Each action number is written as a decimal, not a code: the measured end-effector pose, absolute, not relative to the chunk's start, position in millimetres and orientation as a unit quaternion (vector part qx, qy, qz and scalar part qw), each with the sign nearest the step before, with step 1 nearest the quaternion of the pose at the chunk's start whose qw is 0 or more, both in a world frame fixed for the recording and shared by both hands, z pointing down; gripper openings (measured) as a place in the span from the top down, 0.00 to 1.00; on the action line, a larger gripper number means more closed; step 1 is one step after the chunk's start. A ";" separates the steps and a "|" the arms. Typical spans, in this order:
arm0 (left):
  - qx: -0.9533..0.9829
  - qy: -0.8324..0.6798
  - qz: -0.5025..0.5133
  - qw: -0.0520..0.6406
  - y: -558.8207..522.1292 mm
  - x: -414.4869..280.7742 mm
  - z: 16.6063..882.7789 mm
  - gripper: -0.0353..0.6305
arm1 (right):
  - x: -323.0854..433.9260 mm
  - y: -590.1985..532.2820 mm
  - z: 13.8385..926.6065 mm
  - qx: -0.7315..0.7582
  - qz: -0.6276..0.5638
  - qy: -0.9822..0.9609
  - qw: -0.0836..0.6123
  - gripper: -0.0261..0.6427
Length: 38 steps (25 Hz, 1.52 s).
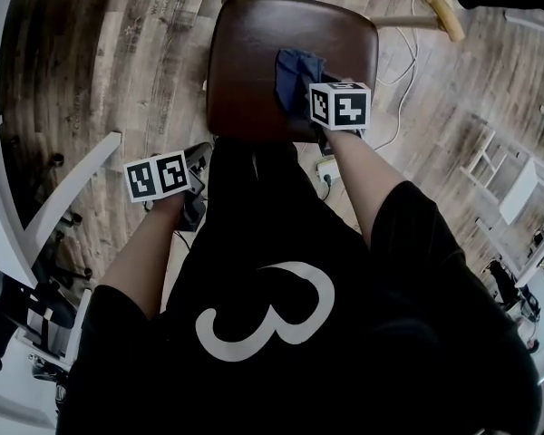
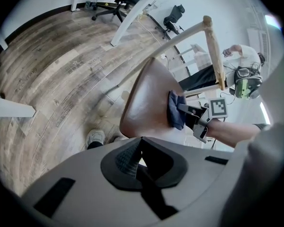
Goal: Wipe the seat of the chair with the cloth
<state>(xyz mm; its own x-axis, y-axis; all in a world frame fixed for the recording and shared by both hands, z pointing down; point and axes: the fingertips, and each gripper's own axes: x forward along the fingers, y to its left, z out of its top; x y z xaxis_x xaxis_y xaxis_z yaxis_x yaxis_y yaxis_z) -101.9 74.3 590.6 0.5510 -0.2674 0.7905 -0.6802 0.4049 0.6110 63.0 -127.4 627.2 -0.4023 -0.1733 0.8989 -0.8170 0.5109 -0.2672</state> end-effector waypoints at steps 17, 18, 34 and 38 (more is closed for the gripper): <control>0.538 -0.439 0.170 0.700 56.4 -51.1 588.8 0.93 | 191.8 -160.7 627.1 0.378 0.339 -0.728 0.461 0.88; 0.537 -0.438 0.172 0.700 55.8 -48.6 589.2 0.93 | 199.3 -162.5 627.5 0.385 0.340 -0.724 0.461 0.88; 0.537 -0.448 0.164 0.696 57.1 -19.3 587.7 0.93 | 244.2 -166.4 625.8 0.400 0.341 -0.713 0.464 0.88; 0.535 -0.446 0.160 0.699 68.9 -17.8 587.0 0.93 | 234.7 -166.2 606.5 0.414 0.357 -0.724 0.421 0.88</control>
<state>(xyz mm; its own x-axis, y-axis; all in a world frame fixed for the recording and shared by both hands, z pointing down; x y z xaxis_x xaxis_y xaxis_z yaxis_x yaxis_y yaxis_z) -17.8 68.9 587.0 0.5510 -0.2544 0.7948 -0.7009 0.3758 0.6062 234.7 -166.2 606.5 -0.3035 -0.2998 0.9044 -0.8996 0.4031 -0.1683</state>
